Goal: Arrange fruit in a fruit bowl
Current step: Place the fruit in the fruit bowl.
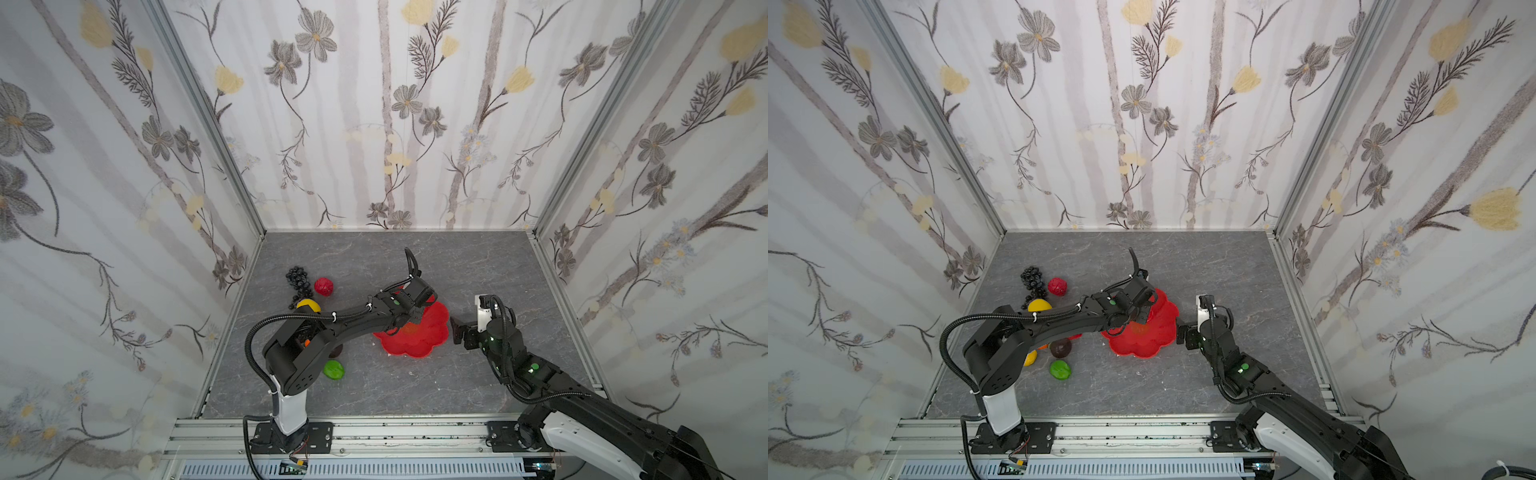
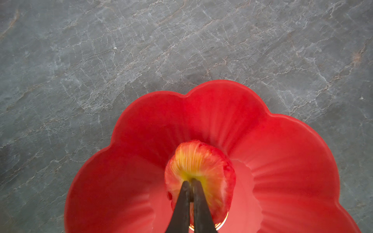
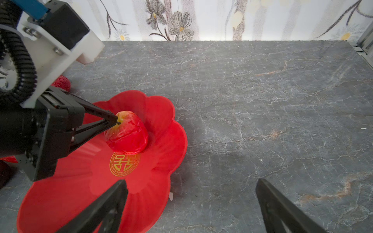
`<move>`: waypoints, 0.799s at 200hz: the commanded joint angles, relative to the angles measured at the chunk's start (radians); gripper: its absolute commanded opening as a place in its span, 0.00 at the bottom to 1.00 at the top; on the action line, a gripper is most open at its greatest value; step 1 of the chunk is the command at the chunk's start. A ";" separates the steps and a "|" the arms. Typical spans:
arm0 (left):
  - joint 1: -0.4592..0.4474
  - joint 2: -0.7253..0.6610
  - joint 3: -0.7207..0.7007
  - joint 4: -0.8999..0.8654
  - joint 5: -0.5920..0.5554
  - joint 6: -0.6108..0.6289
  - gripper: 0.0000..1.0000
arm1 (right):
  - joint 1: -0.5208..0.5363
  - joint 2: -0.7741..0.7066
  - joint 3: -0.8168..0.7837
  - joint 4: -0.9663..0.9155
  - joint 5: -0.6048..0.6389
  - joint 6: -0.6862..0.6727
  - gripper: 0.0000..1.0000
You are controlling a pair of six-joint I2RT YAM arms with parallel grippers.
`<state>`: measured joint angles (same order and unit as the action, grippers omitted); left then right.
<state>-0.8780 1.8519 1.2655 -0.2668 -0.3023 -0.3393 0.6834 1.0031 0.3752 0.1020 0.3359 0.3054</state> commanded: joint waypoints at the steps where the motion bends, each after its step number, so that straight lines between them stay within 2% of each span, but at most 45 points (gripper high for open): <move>1: 0.002 -0.005 0.000 0.046 -0.021 0.018 0.03 | -0.001 0.005 0.001 0.043 -0.008 -0.002 0.99; 85: 0.004 0.006 -0.027 0.064 0.005 0.011 0.16 | -0.001 0.010 0.003 0.045 -0.011 -0.003 0.99; 120: 0.005 -0.004 -0.036 0.061 -0.001 0.008 0.30 | -0.001 0.014 0.004 0.048 -0.012 -0.003 0.99; 160: 0.005 -0.027 -0.032 0.058 0.005 0.005 0.41 | -0.001 0.015 0.004 0.047 -0.013 -0.004 0.99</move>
<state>-0.8753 1.8446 1.2301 -0.2089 -0.2947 -0.3252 0.6827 1.0157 0.3752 0.1055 0.3210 0.3050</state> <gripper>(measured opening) 0.389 0.992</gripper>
